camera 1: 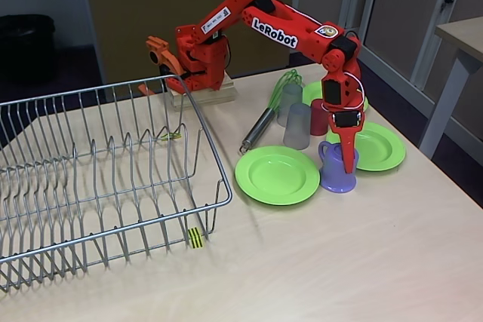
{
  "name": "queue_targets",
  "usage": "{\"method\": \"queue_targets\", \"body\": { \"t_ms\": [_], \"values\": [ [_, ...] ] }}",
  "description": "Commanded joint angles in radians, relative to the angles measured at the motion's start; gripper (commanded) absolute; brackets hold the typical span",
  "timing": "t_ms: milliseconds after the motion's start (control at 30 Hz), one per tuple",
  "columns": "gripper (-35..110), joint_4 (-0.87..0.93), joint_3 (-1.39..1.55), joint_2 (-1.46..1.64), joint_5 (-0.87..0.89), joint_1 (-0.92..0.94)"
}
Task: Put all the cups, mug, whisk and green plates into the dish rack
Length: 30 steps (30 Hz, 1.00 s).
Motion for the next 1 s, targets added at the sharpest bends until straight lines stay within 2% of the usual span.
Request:
{"method": "queue_targets", "body": {
  "t_ms": [0, 100, 267, 333, 733, 967],
  "values": [
    [18, 0.066, -0.037, 0.044, -0.023, -0.003],
    [17, 0.17, -0.15, 0.032, -0.064, 0.009],
    [16, 0.462, -0.557, -0.081, -0.152, 0.04],
    [15, 0.515, -0.617, -0.094, -0.176, 0.051],
    [16, 0.577, -0.695, -0.109, -0.212, 0.054],
    [13, 0.555, -0.486, 0.12, -0.394, 0.17]
  ]
}}
